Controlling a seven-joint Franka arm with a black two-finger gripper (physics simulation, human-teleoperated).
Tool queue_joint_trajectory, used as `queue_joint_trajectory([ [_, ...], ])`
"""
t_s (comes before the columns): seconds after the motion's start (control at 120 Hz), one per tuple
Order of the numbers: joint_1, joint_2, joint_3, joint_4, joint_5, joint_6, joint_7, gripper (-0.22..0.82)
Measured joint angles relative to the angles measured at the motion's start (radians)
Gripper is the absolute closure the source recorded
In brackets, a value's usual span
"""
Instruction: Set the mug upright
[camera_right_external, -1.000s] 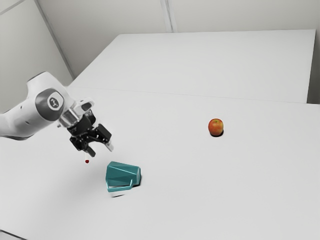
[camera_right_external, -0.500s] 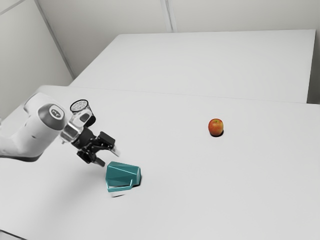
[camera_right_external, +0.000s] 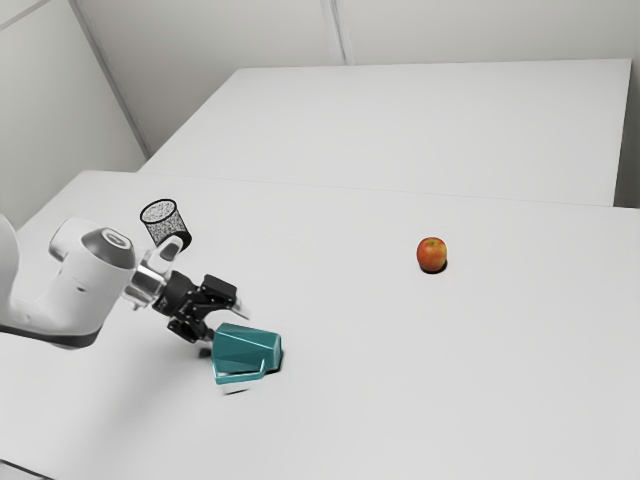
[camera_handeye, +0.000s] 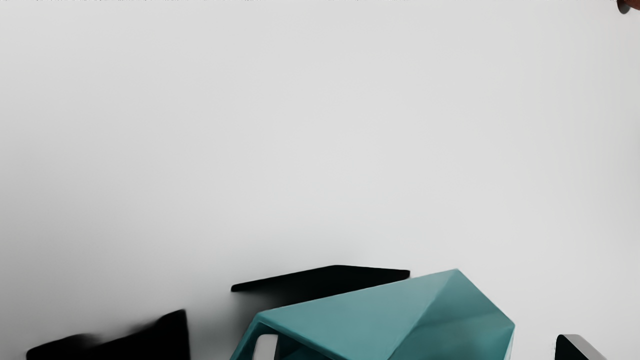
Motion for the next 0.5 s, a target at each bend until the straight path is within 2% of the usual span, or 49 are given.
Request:
queue_joint_trajectory([
  [0.317,-0.005,0.014,0.0,-0.004,-0.098,-0.019,0.101,0.01],
  [0.5,-0.003,0.015,0.0,-0.019,-0.128,-0.02,0.141,0.13],
])
